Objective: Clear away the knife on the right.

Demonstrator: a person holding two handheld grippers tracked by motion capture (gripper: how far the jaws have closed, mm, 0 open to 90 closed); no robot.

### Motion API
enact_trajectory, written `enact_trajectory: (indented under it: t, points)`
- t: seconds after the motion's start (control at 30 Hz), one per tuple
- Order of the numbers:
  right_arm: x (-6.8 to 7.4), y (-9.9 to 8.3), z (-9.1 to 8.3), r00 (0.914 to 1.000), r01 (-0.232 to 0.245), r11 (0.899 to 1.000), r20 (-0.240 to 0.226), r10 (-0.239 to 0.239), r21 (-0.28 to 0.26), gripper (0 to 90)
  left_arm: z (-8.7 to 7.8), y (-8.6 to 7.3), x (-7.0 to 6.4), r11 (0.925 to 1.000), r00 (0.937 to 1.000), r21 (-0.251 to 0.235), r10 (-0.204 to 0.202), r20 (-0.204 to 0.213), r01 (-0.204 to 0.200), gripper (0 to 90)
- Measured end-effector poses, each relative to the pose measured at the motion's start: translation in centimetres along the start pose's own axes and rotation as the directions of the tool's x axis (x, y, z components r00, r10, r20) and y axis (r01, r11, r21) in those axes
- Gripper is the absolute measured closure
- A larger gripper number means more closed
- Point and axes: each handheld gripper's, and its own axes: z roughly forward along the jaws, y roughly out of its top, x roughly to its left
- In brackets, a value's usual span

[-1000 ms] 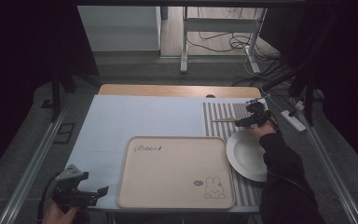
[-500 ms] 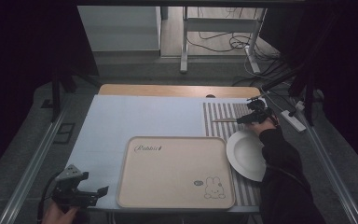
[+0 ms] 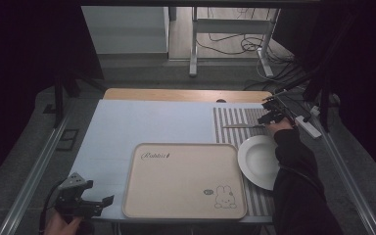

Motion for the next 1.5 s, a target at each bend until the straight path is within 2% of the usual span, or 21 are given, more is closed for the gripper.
enact_trajectory:
  t: [0.03, 0.2, 0.23, 0.37, 0.47, 0.53, 0.77, 1.0, 1.17, 1.3, 1.33, 1.37, 1.47, 1.5]
  points:
    - [-0.1, 0.1, 0.1, 0.9996, 0.026, 0.999, 0.009, -0.027, 0.018, 90.0, 0.0, 0.0, 0.0, 1.0, 1.0, 0.0, 0.0, 0.0, 0.0, 0.5]
    - [-0.5, 0.1, 0.7, 0.9993, 0.026, 0.999, 0.025, -0.027, 0.034, 90.0, 0.0, 0.0, 0.0, 1.0, 1.0, -0.001, 0.001, 0.0, -0.001, 0.5]
    - [-0.9, 0.0, 1.1, 0.999, 0.019, 0.999, 0.039, -0.021, 0.04, 90.0, 0.0, 0.0, 0.0, 1.0, 1.0, -0.001, 0.001, 0.0, -0.001, 0.5]
    - [-1.7, -0.4, 1.4, 0.9991, -0.018, 0.999, 0.039, 0.017, 0.041, 90.0, 0.0, 0.0, 0.0, 1.0, 1.0, -0.001, 0.002, 0.0, -0.002, 0.6]
    - [-2.0, -0.7, 1.2, 0.9993, -0.029, 0.999, 0.025, 0.028, 0.043, 90.0, 0.0, 0.0, 0.0, 1.0, 1.0, 0.0, 0.002, 0.0, -0.002, 0.7]
    - [-2.1, -1.0, 1.0, 0.9993, -0.024, 0.998, 0.029, 0.023, 0.052, 90.0, 0.0, 0.0, 0.0, 1.0, 1.0, 0.0, 0.001, -0.001, -0.001, 0.7]
    - [-2.6, -2.7, -0.2, 0.9999, -0.012, 0.996, -0.009, 0.013, 0.089, 90.0, 0.0, 0.0, -0.1, 1.0, 1.0, 0.001, -0.001, -0.003, 0.001, 0.7]
    - [-1.8, -4.4, -1.4, 0.9983, 0.021, 0.993, -0.056, -0.015, 0.117, 90.0, 0.1, 0.0, 0.0, 1.0, 1.0, 0.004, -0.006, -0.003, 0.006, 0.8]
    - [-1.4, -4.4, -1.7, 0.9978, 0.048, 0.989, -0.052, -0.041, 0.137, 89.8, 0.1, 0.1, 0.0, 1.0, 1.0, 0.005, -0.004, -0.002, 0.004, 0.8]
    - [-2.0, -3.7, -2.2, 0.999, -0.013, 0.998, -0.041, 0.016, 0.063, 62.0, 0.1, 0.1, 0.0, 1.0, 1.0, 0.006, -0.001, -0.001, 0.001, 0.8]
    - [-2.1, -3.5, -2.2, 0.9989, -0.023, 0.998, -0.039, 0.025, 0.059, 55.4, 0.1, 0.1, 0.0, 1.0, 1.0, 0.006, -0.001, -0.001, 0.001, 0.8]
    - [-2.2, -3.0, -2.1, 0.9989, -0.033, 0.998, -0.033, 0.035, 0.053, 39.9, 0.1, 0.1, 0.0, 1.0, 1.0, 0.005, -0.004, 0.0, 0.004, 0.8]
    - [-1.9, -2.4, -1.8, 0.9992, -0.029, 0.998, -0.025, 0.031, 0.048, 18.4, 0.1, 0.0, 0.0, 1.0, 1.0, 0.004, -0.004, -0.001, 0.004, 0.8]
    - [-1.9, -2.4, -1.8, 0.9992, -0.029, 0.998, -0.025, 0.031, 0.048, 18.4, 0.1, 0.0, 0.0, 1.0, 1.0, 0.004, -0.004, -0.001, 0.004, 0.8]
